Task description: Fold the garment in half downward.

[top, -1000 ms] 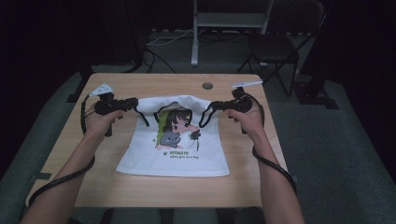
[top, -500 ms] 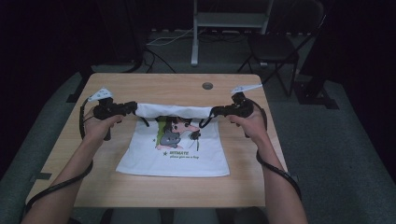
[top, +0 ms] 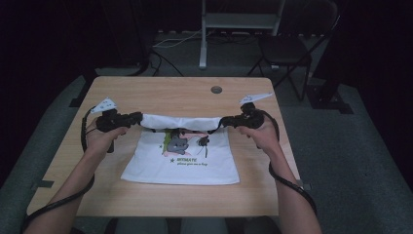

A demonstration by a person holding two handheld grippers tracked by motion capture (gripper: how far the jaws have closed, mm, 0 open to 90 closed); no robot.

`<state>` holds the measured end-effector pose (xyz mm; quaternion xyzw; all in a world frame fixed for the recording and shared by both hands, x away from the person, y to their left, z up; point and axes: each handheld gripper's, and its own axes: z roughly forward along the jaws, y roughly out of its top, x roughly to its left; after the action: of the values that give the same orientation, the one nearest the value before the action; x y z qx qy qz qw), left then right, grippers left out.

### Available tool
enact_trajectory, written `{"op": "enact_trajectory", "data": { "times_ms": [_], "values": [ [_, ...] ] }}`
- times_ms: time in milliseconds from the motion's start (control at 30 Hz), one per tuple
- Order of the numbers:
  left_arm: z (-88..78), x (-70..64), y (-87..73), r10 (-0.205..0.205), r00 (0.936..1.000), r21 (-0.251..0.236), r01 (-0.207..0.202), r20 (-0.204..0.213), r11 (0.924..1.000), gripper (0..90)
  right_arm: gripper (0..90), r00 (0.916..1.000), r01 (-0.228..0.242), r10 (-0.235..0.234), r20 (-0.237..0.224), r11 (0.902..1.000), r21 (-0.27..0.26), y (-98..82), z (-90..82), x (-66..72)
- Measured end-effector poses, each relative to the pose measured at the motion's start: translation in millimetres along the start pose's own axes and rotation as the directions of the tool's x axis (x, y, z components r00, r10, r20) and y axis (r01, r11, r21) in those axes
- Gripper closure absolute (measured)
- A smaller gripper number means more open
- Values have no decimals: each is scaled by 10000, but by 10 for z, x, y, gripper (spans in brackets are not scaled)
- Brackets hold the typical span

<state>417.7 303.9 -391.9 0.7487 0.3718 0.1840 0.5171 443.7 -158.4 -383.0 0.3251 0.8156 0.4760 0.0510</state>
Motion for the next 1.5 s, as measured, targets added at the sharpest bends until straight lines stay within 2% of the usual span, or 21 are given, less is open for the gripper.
{"op": "enact_trajectory", "data": {
  "times_ms": [333,700,1133,1233,1500],
  "values": [
    [-34,-31,-82,14,10000,111,-14,27,9999,822,828,10000,64,-64,-46,10000,36,-66,9,29],
    [-78,-70,-114,230,9997,276,-232,67,9993,822,827,9998,192,-191,-72,9998,101,-121,6,79],
    [-96,-97,-232,-41,9998,306,35,176,9995,822,827,9997,227,-224,-120,9994,247,-183,23,127],
    [-99,-109,-246,190,9996,529,-200,188,9984,822,827,9996,251,-247,-136,9992,300,-214,33,141],
    [-115,-140,-258,336,9992,687,-350,223,9970,822,827,9996,276,-271,-122,9988,409,-261,46,160]
  ]
}}
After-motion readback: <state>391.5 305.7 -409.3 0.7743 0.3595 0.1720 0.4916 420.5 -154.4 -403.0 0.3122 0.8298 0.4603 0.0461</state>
